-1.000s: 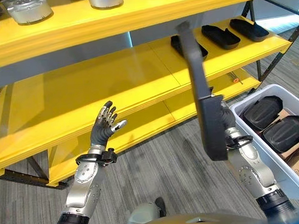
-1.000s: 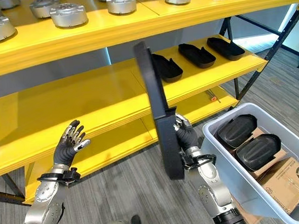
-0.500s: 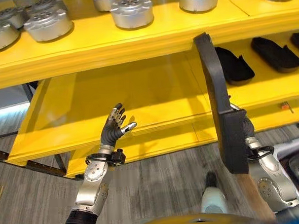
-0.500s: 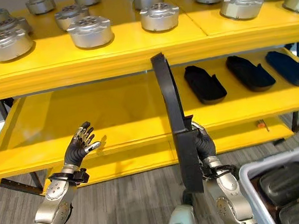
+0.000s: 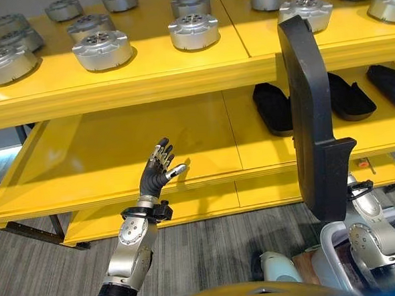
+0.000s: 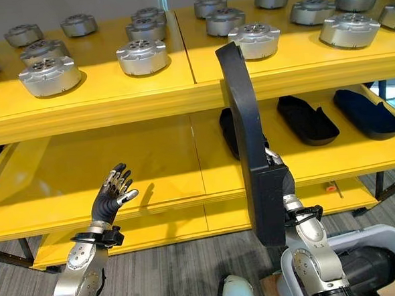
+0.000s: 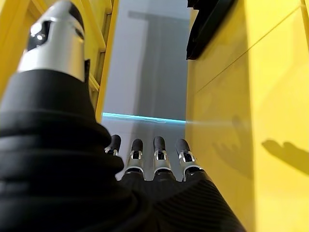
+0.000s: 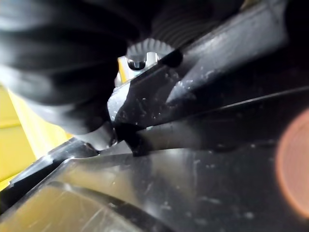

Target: Move parts from the plastic box to the shelf.

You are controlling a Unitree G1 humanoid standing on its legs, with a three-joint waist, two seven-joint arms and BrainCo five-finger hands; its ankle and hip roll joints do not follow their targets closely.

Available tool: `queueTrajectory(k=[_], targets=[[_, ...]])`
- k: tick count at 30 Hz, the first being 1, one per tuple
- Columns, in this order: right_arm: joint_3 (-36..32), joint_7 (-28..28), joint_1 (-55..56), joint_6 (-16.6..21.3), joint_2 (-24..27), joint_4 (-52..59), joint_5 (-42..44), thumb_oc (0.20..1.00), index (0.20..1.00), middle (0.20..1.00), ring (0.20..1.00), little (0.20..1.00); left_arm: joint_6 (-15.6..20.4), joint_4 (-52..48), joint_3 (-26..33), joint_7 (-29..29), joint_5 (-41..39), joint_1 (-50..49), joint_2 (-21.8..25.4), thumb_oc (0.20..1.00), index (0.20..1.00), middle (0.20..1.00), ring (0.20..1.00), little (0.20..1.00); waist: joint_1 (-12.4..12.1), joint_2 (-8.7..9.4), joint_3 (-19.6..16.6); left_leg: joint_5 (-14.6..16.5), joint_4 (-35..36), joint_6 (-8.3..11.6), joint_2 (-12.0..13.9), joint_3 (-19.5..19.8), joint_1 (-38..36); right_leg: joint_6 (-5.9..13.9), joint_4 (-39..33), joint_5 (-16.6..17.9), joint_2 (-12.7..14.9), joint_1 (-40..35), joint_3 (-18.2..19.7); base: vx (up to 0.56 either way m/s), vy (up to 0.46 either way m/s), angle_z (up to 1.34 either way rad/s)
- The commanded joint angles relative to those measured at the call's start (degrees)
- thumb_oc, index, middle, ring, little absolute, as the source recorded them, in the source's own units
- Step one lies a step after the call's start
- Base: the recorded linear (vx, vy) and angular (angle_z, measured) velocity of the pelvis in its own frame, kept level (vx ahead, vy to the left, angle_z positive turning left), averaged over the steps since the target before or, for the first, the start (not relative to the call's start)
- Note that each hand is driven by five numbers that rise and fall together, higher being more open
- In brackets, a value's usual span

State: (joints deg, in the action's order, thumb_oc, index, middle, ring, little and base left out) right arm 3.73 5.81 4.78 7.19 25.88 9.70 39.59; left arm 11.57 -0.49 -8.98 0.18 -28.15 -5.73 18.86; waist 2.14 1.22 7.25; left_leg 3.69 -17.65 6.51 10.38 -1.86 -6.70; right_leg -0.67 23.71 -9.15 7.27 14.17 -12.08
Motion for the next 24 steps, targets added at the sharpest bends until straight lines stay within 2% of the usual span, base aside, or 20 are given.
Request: queueTrajectory(k=[1, 2, 3, 4, 5, 7, 8, 9, 12, 15, 19, 24], targets=[[-1.17, -0.8, -1.26, 3.75, 0.87, 4.38, 3.33, 0.2, 0.2, 0.2, 0.2, 0.2, 3.09, -5.95, 2.37, 0.03, -1.94, -0.91, 4.18, 1.0, 1.0, 1.0, 1.0, 1.0, -1.45, 3.84, 1.68, -7.3, -10.14, 3.23, -2.92, 2.08, 7.98, 5.55, -13.43, 11.0, 5.3, -10.61, 1.59, -0.06, -0.127, 0.04], [-1.38, -1.1, -1.25, 3.93, 0.87, 4.42, 3.67, 0.2, 0.2, 0.2, 0.2, 0.2, 2.94, -6.24, 2.27, 0.17, -2.26, -0.52, 4.4, 1.0, 1.0, 1.0, 1.0, 1.0, -1.27, 4.56, 2.2, -7.34, -10.65, 2.41, -1.8, 0.9, 9.98, 5.43, -13.63, 10.86, 5.66, -10.89, 0.72, -0.02, -0.089, 0.09], [-1.72, -1.32, -0.84, 4.25, 0.74, 4.45, 4.03, 0.2, 0.2, 0.2, 0.2, 0.2, 2.77, -6.45, 2.38, 0.16, -2.66, -0.29, 4.62, 1.0, 1.0, 1.0, 1.0, 1.0, -0.91, 4.77, 2.01, -8.64, -6.4, 1.74, 2.45, -1.79, 9.99, 5.74, -13.58, 10.44, 5.91, -11.13, -0.27, 0.12, 0.094, 0.33], [-1.84, -1.84, -0.13, 4.6, 0.45, 4.26, 4.12, 0.2, 0.2, 0.2, 0.2, 0.2, 2.68, -6.56, 2.58, 0.11, -3.01, -0.48, 4.79, 1.0, 1.0, 1.0, 1.0, 1.0, -0.39, 4.18, 1.21, -11.05, 6.49, 1.89, 10.49, -5.57, 7.79, 7.55, -13.17, 9.17, 6.98, -11.55, -1.09, 0.14, 0.121, 0.76], [-1.8, -1.85, -0.09, 4.6, 0.49, 4.27, 4.12, 0.2, 0.2, 0.2, 0.2, 0.2, 2.68, -6.57, 2.59, 0.1, -3.01, -0.55, 4.76, 1.0, 1.0, 1.0, 1.0, 1.0, -0.7, 4.18, 1.35, -11.59, 7.79, 2.02, 10.53, -6.2, 6.63, 7.5, -13.08, 9.0, 6.87, -11.72, -0.8, 0.16, 0.231, 1.22], [-2.2, -2.96, 0.28, 5.07, 0.04, 3.82, 4.25, 0.2, 0.2, 0.2, 0.2, 0.2, 2.89, -6.7, 2.45, 0.73, -2.49, 0.36, 5.24, 1.0, 1.0, 1.0, 1.0, 1.0, -0.33, 2.77, 1.23, -18.29, 15.85, 3.86, 16.73, -9.53, 8.28, 9.08, -10.83, 7.66, 9.06, -11.54, -1.28, 0.12, 0.255, 0.9], [-2.47, -3.0, 1.05, 4.8, -0.13, 3.76, 4.06, 0.2, 0.2, 0.2, 0.2, 0.2, 2.9, -6.34, 2.58, 1.15, -2.45, 0.36, 5.0, 1.0, 1.0, 1.0, 1.0, 1.0, -0.12, 2.05, 0.87, -20.42, 16.66, 4.95, 17.62, -9.89, 7.21, 9.39, -9.84, 7.72, 9.49, -10.85, -1.01, 0.14, 0.254, 0.17], [-1.95, -3.05, 1.37, 4.32, -0.62, 3.19, 3.58, 0.2, 0.2, 0.2, 0.2, 0.2, 2.74, -5.83, 2.53, 0.84, -2.32, -0.06, 4.56, 1.0, 1.0, 1.0, 1.0, 1.0, -0.07, 1.41, 0.86, -16.03, 15.62, 4.07, 15.95, -9.2, 6.75, 9.92, -9.44, 7.51, 10.37, -10.93, -0.64, 0.14, 0.216, 0.18], [-2.06, -1.7, 1.77, 3.88, -1.96, 3.7, 3.65, 0.2, 0.2, 0.2, 0.2, 0.2, 2.74, -5.26, 2.13, -0.36, -3.29, 0.83, 4.83, 1.0, 1.0, 1.0, 1.0, 1.0, -0.44, 0.97, -0.43, -12.05, 14.03, 4.33, 12.91, -10.31, 7.55, 11.35, -11.25, 9.71, 13.22, -13.21, -0.59, 0.21, 0.233, -0.19], [-1.34, -1.96, 0.11, 3.87, -2.53, 4.7, 1.95, 0.2, 0.2, 0.2, 0.2, 0.2, 3.03, -3.94, 2.31, 0.04, -2.55, 2.65, 6.76, 1.0, 1.0, 1.0, 1.0, 1.0, -1.42, 2.52, -0.42, -8.34, 10.44, 4.01, 9.34, -11.93, 7.78, 12.84, -15.6, 14.2, 16.39, -15.71, 0.2, 0.17, 0.215, -0.03], [-1.53, -1.31, -2.67, 4.71, -0.15, 10.9, -2.05, 0.2, 0.2, 0.2, 0.2, 0.2, 3.5, -4.16, 3.85, 1.53, -2.03, 2.56, 6.65, 1.0, 1.0, 1.0, 1.0, 1.0, -2.39, 4.17, -1.09, -6.39, 7.54, 3.64, 7.8, -13.13, 8.54, 14.23, -17.66, 16.97, 18.09, -16.98, -0.76, 0.13, 0.122, -0.26], [-0.12, -0.32, -4.18, 4.53, 1.47, 13.67, -3.86, 0.2, 0.2, 0.2, 0.2, 0.2, 3.31, -4.42, 4.31, 1.69, -1.4, 1.66, 6.62, 1.0, 1.0, 1.0, 1.0, 1.0, -2.99, 4.48, -1.28, -6.94, 7.78, 3.69, 7.54, -12.71, 8.61, 14.42, -17.83, 17.28, 18.01, -17.41, -1.44, 0.05, 0.008, 0.02]])
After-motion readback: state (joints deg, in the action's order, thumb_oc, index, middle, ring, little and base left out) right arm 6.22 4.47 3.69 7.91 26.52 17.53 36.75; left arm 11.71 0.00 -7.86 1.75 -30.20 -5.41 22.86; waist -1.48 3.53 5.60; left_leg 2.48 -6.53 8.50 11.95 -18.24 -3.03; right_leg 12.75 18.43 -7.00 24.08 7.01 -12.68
